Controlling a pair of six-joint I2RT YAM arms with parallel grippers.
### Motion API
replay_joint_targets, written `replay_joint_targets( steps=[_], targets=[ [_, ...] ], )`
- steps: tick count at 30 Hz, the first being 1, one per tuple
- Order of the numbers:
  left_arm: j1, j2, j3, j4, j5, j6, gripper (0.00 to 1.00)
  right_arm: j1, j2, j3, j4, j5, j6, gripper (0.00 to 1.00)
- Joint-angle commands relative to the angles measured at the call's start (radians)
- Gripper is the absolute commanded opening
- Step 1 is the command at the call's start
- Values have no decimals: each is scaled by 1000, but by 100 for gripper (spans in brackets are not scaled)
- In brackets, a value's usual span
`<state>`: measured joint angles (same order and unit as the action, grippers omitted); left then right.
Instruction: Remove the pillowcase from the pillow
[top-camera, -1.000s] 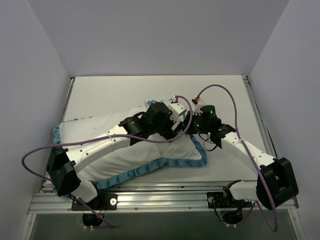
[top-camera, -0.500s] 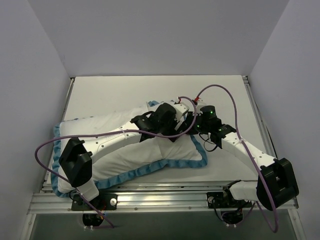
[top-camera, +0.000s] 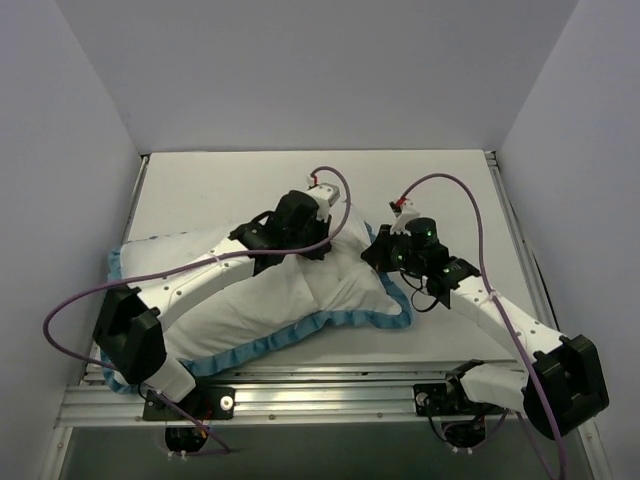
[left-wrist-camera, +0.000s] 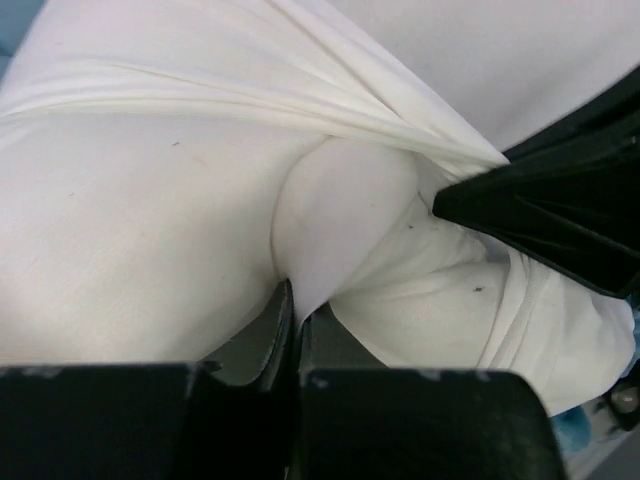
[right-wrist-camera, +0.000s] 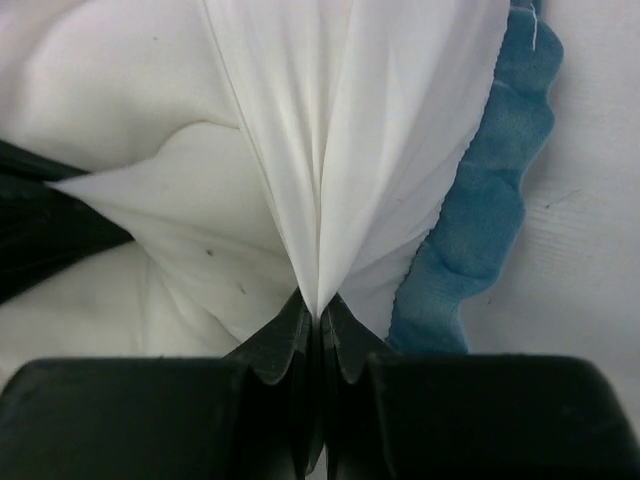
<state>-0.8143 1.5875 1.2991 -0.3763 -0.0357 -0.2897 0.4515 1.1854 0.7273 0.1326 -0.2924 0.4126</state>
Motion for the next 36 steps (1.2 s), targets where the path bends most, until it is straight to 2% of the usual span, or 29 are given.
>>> replay_joint_targets(
  steps=[1, 4, 10, 17, 21, 25, 28, 30, 31, 33, 34, 36],
  targets=[
    [151, -95, -11, -15, -112, -62, 2, 4, -84, -64, -50, 45, 35, 0],
    [191, -121, 3, -38, -148, -91, 2, 4, -128, -95, -60, 70, 60, 0],
    [345, -170, 12, -64, -131, -250, 2, 1, -184, -164, -87, 131, 81, 0],
    [412, -181, 29, -93, -213, -322, 2, -2, -277, -206, -128, 190, 103, 0],
    [419, -190, 31, -43, -127, -307, 2, -7, -296, -226, -165, 190, 118, 0],
    [388, -230, 14, 1, 165, -195, 2, -5, -262, -207, -177, 159, 115, 0],
    [296, -271, -6, -70, 253, -85, 2, -5, -247, -155, -188, 133, 92, 7],
    [229, -308, -43, -146, 244, -37, 2, -4, -234, -117, -205, 134, 77, 12],
    [171, -320, -61, -165, 235, -19, 2, -4, -215, -68, -212, 133, 66, 17],
    [132, -365, -136, -194, 229, -28, 2, -2, -188, -11, -241, 116, 26, 25],
    [110, -382, -165, -194, 234, -54, 2, -2, -158, 48, -249, 111, 12, 34],
    [95, -428, -243, -194, 238, -77, 3, 4, -126, 110, -275, 87, -29, 45]
  ],
)
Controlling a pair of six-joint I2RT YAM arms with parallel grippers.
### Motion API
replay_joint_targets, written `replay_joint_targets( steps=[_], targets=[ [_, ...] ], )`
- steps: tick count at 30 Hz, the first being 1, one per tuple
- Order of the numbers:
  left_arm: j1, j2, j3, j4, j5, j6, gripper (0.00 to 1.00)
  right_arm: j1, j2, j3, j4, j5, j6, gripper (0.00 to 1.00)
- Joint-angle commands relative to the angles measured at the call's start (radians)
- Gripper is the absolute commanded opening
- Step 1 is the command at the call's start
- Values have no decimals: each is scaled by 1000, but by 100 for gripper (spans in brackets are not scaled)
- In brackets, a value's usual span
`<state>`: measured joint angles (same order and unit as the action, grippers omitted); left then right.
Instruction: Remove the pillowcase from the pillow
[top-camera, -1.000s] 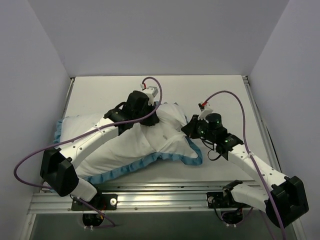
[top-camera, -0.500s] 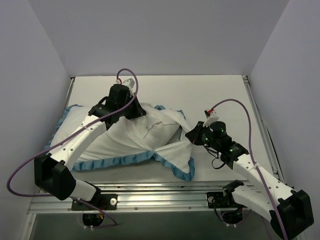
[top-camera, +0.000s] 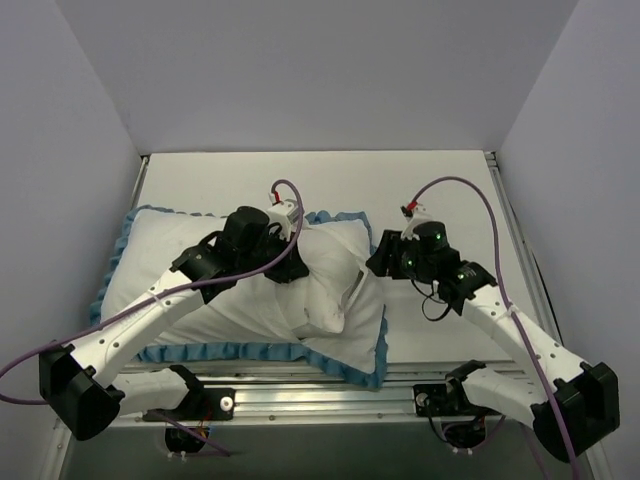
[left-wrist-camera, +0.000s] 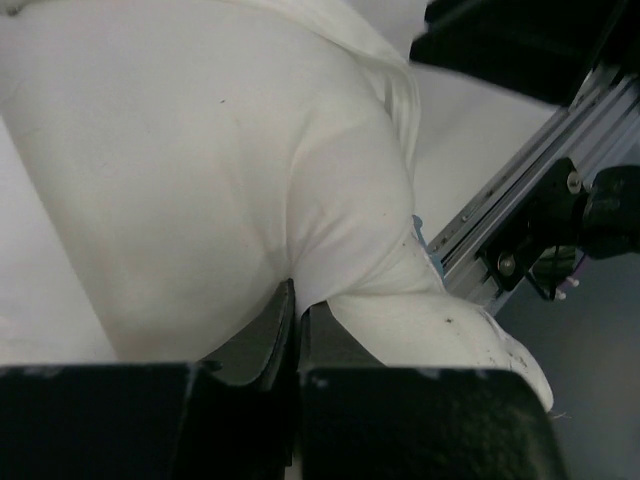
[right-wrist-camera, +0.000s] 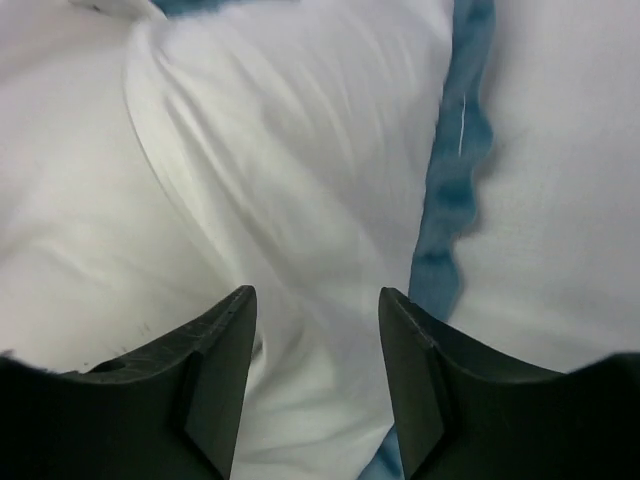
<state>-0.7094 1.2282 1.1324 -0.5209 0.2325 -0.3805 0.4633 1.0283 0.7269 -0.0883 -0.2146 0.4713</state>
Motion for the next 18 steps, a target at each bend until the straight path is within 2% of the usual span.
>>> replay_joint_targets(
  steps=[1, 2, 4, 6, 8, 9, 12, 13, 15, 18],
  targets=[
    [-15, -82, -97, -50, -36, -7, 4, -5, 47, 138, -60, 4, -100, 49],
    [-21, -108, -111, -53, -39, -15, 5, 0, 77, 193, -70, 0, -112, 57],
    [-27, -124, -128, -56, -36, -27, 14, 15, 110, 239, -71, -2, -152, 63],
    [-33, -133, -119, -56, -41, -28, 33, 31, 171, 302, -70, 0, -189, 69],
    [-35, -124, -80, -65, -56, -18, 46, 67, 242, 354, -74, 1, -209, 73],
    [-35, -116, -62, -73, -71, -6, 61, 84, 262, 367, -73, 6, -224, 74],
    [-38, -73, 36, -114, -94, 9, 80, 149, 326, 384, -48, 15, -230, 75],
    [-38, -52, 64, -123, -114, 14, 90, 158, 346, 381, -38, 9, -227, 75],
    [-38, -32, 141, -140, -142, 15, 96, 166, 357, 362, -4, 3, -220, 76],
    [-38, 28, 234, -143, -209, 12, 97, 166, 371, 338, 35, 32, -217, 76]
  ],
)
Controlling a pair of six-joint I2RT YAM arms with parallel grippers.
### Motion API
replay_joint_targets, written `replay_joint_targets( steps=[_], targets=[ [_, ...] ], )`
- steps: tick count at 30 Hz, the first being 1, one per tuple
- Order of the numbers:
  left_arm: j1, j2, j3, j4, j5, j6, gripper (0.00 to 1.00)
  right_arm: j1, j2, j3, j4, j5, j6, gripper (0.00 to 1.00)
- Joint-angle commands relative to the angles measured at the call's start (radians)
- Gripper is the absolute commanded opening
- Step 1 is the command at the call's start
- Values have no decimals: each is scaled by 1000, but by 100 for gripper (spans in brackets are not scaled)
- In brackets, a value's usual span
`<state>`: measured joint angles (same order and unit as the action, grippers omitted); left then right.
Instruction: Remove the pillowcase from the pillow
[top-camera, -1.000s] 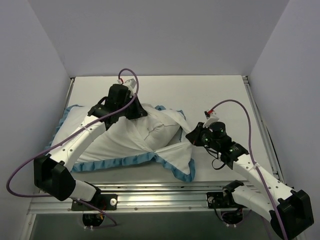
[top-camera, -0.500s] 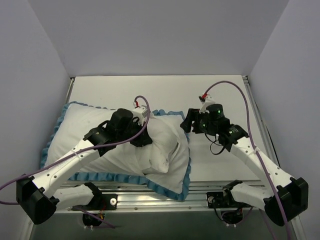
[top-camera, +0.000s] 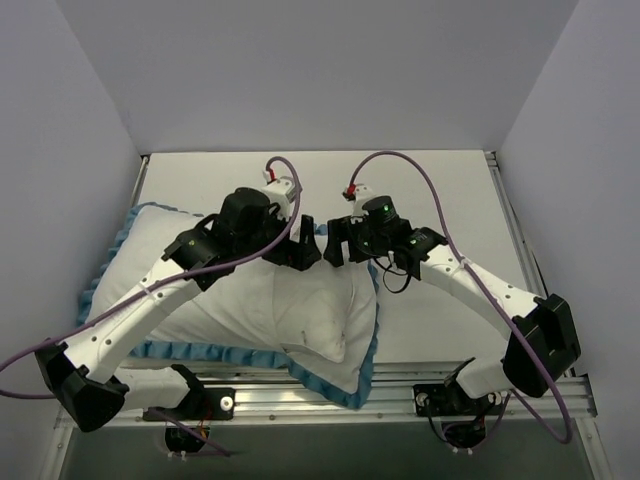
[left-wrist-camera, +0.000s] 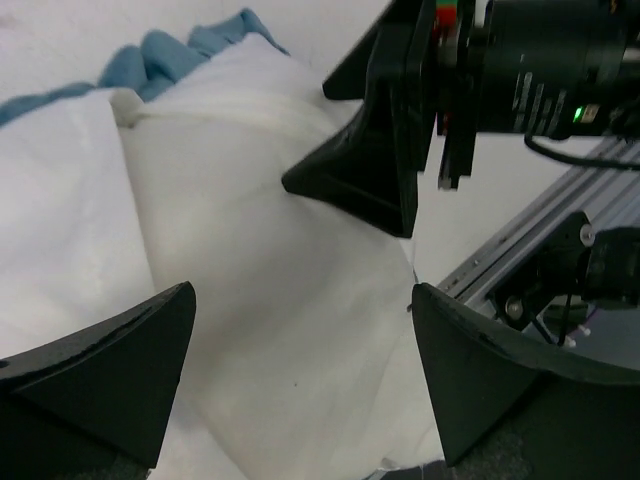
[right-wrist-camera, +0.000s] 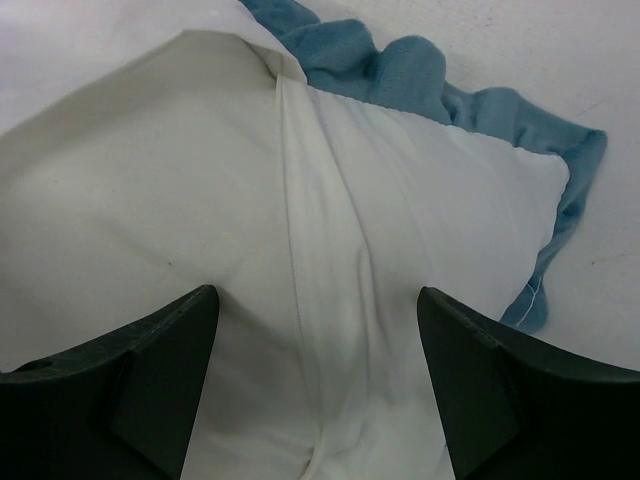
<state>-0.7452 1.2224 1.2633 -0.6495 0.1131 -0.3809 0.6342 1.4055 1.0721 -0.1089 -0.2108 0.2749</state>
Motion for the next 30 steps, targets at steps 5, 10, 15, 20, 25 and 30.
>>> replay_joint_targets(
  steps=[5, 10, 15, 20, 25, 30],
  targets=[
    [-3, 182, 212, 19, -161, -21, 97, -8, 23, -37, 89, 48, -10, 75],
    [-3, 308, 200, 56, -145, -88, 100, -50, 35, -75, 124, 65, 1, 72],
    [-19, 322, 127, 105, -141, -131, 100, -128, 46, -142, 150, 70, 29, 64],
    [-34, 321, 128, 117, -138, -105, 100, -174, 58, -178, 187, 68, 38, 55],
    [-72, 370, 211, 87, -156, -38, 100, -176, 104, -201, 219, 83, 89, 35],
    [-89, 442, 294, 67, -190, 5, 100, -176, 115, -222, 261, 44, 125, 22]
  ],
)
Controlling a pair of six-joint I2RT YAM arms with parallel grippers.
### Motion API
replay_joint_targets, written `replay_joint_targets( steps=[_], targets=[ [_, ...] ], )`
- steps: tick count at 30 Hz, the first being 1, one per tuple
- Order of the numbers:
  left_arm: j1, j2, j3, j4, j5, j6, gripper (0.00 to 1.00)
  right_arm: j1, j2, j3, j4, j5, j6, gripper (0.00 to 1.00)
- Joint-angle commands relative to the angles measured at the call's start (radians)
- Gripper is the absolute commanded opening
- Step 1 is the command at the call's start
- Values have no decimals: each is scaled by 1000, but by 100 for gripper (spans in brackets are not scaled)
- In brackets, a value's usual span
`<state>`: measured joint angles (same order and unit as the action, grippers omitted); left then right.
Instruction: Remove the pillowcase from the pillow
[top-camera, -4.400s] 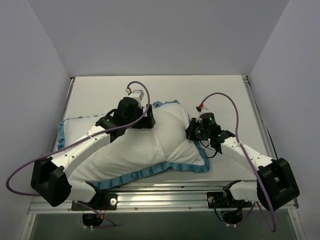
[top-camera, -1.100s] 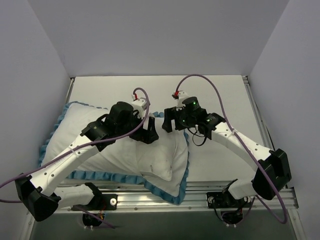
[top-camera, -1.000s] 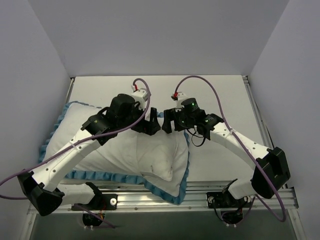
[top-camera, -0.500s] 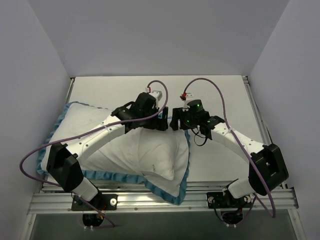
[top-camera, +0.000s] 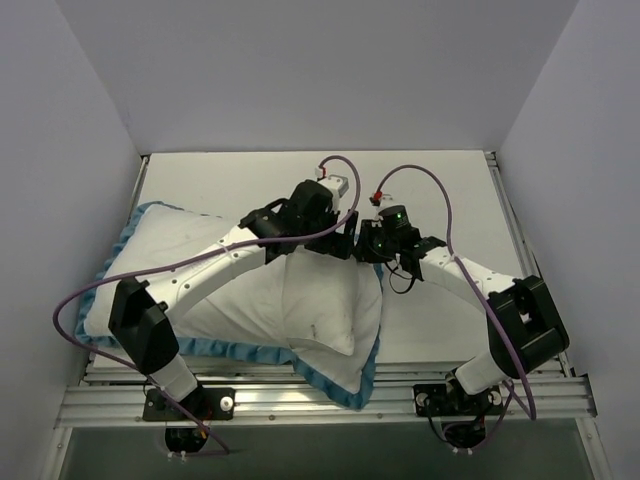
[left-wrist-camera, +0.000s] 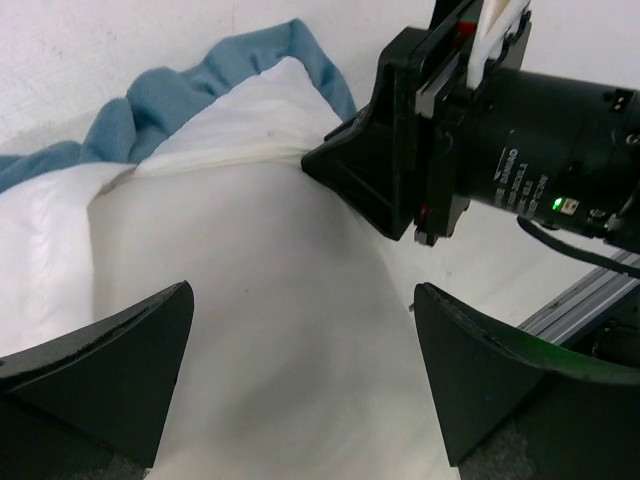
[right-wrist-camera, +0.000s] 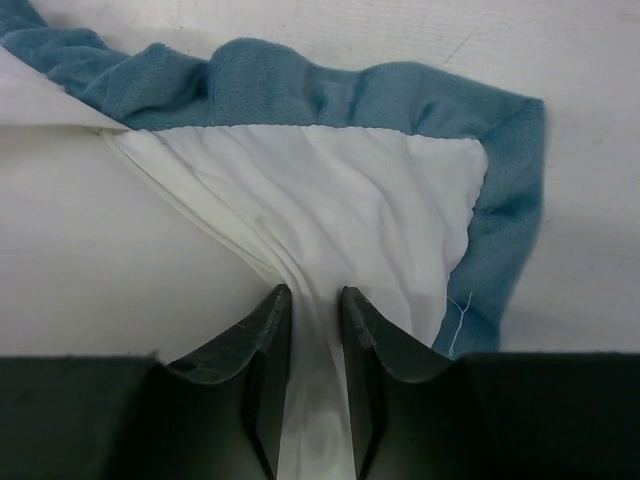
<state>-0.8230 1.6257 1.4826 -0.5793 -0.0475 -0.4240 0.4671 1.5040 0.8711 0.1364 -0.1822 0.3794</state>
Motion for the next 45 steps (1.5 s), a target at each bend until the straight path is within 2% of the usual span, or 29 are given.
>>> replay_joint_targets(
  steps=[1, 5, 9, 12, 13, 15, 16, 18, 19, 20, 23, 26, 34, 39, 42, 45],
  targets=[
    [-14, 75, 83, -10, -40, 51, 100, -7, 16, -21, 17, 12, 24, 21],
    [-22, 158, 108, -73, -72, 33, 100, -8, 10, -27, 20, 3, 26, 17],
    [-34, 192, 62, -100, -75, -15, 100, -7, 10, -35, 31, -10, 16, 20],
    [-47, 175, -14, -94, -69, -44, 85, -7, 19, -41, 38, -36, 13, 23],
    [-48, 154, -39, -82, -63, -51, 73, -7, 22, -43, 48, -42, 12, 23],
    [-53, 129, -105, -68, -60, -62, 57, -1, 35, -43, 55, -60, 9, 25],
    [-53, 100, -123, -60, -61, -65, 39, 1, 39, -41, 55, -65, 6, 25],
    [-53, 54, -172, -48, -68, -64, 22, 10, 56, -32, 49, -68, -7, 24],
    [-53, 39, -185, -31, -69, -59, 7, 13, 62, -30, 48, -65, -7, 24],
    [-53, 24, -197, -24, -61, -55, 3, 15, 67, -30, 48, -59, -4, 23],
    [-53, -30, -235, 19, -29, -35, 2, 15, 82, -30, 49, -43, 6, 15],
    [-53, -85, -255, 42, 6, -6, 2, 12, 90, -21, 32, -1, 9, 0],
    [-53, -366, -341, 71, 80, 97, 2, -45, 79, 54, -63, 116, 21, 0],
    [-45, -571, -415, 174, 67, 111, 2, -68, 88, 55, -74, 80, 39, 0],
    [-39, -567, -413, 238, 69, 110, 2, -64, 53, 37, -61, 24, 46, 0],
    [-38, -477, -359, 362, 78, 103, 2, -65, -5, 22, -75, 12, 46, 0]
  ],
)
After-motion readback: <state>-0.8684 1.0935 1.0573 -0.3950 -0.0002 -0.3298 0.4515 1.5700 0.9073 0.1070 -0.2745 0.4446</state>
